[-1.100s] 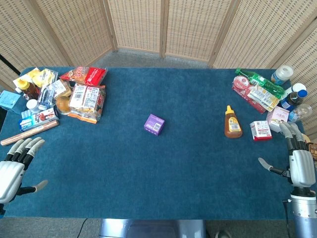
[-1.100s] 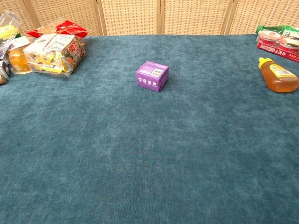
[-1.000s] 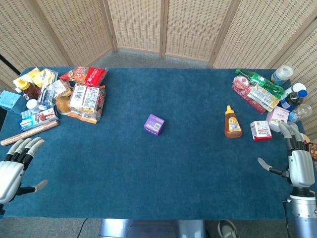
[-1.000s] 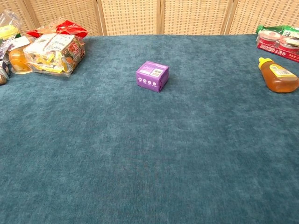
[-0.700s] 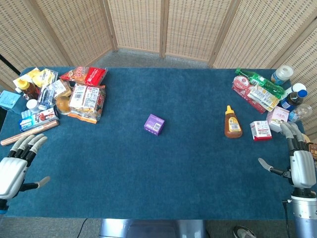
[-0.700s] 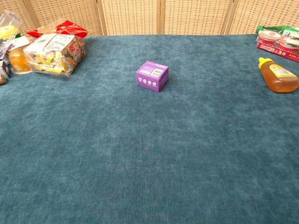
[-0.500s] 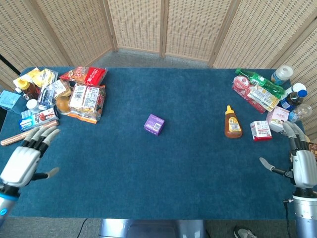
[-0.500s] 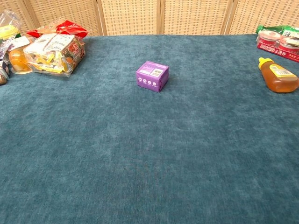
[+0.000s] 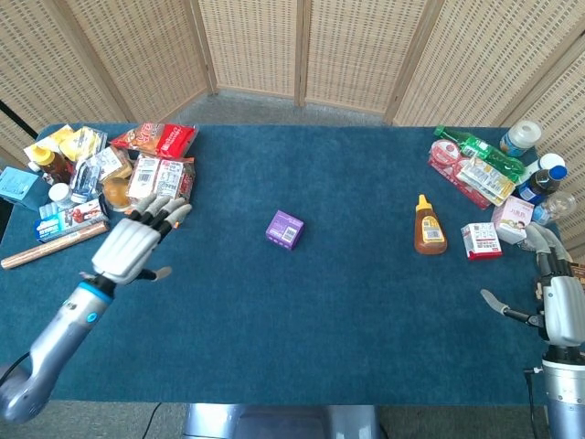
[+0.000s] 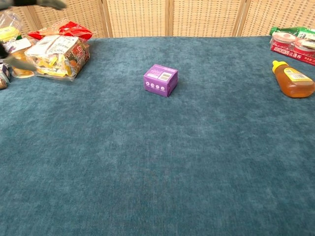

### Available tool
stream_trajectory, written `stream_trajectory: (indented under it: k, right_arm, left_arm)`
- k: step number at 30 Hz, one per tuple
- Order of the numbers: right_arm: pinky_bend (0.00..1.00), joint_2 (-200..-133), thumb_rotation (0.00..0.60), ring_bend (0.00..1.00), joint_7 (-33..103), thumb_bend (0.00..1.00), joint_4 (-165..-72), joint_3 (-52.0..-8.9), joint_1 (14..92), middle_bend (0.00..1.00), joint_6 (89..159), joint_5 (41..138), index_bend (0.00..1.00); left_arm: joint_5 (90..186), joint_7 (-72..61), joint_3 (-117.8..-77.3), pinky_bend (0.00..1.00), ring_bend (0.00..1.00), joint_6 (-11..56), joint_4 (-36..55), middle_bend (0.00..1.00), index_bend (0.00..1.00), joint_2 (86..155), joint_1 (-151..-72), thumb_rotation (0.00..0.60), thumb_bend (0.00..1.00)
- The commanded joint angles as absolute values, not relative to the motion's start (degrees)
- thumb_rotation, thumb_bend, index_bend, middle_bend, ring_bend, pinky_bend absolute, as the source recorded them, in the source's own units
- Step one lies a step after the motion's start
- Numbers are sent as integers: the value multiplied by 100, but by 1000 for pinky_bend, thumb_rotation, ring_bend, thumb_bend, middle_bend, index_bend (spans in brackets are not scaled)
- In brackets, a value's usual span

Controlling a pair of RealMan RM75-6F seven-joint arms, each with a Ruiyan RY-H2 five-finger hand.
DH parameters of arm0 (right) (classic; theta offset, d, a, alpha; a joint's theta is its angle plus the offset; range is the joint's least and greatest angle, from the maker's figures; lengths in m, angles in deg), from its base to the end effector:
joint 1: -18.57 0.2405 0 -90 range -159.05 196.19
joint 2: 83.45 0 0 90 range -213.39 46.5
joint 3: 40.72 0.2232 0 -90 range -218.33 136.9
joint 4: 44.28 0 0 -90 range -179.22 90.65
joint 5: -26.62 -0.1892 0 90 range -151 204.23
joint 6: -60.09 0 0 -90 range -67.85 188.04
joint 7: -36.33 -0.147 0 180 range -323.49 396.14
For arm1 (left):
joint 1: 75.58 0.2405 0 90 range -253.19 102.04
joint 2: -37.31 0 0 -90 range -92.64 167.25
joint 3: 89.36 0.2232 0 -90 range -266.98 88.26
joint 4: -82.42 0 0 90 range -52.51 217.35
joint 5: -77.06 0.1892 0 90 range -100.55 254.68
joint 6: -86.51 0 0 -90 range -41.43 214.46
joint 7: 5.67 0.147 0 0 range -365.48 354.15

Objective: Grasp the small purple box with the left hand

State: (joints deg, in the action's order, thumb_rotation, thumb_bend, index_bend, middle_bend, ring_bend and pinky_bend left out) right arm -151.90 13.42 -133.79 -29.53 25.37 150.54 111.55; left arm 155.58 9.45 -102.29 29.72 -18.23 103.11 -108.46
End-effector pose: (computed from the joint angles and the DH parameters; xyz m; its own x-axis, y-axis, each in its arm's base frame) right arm -0.2552 -0.2118 0.1828 -0.0485 0.2160 0.9752 -0.9930 -0.1155 -0.0238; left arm -0.1359 0.2995 0.1064 0.5203 0.1064 0.8473 0.7888 -0.4402 -0.4290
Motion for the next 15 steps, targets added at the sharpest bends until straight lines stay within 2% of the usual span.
stream_trajectory:
  k: [1, 10, 15]
  right_arm:
    - [0, -15171, 600, 0, 1322, 36, -13403, -2949, 2526, 0, 15075, 11160, 0]
    - [0, -15045, 600, 0, 1028, 36, -13483, -2903, 2491, 0, 15054, 11080, 0]
    - [0, -14961, 600, 0, 811, 37, -13528, -2867, 2463, 0, 15053, 11030, 0]
  left_arm:
    - [15067, 1406, -10432, 0, 0, 3437, -1527, 0, 0, 10706, -11363, 600, 171]
    - [13792, 2645, -10585, 0, 0, 4184, -700, 0, 0, 11679, -12572, 600, 171]
    - [13078, 3234, -10588, 0, 0, 4371, -134, 0, 0, 12249, -13247, 600, 170]
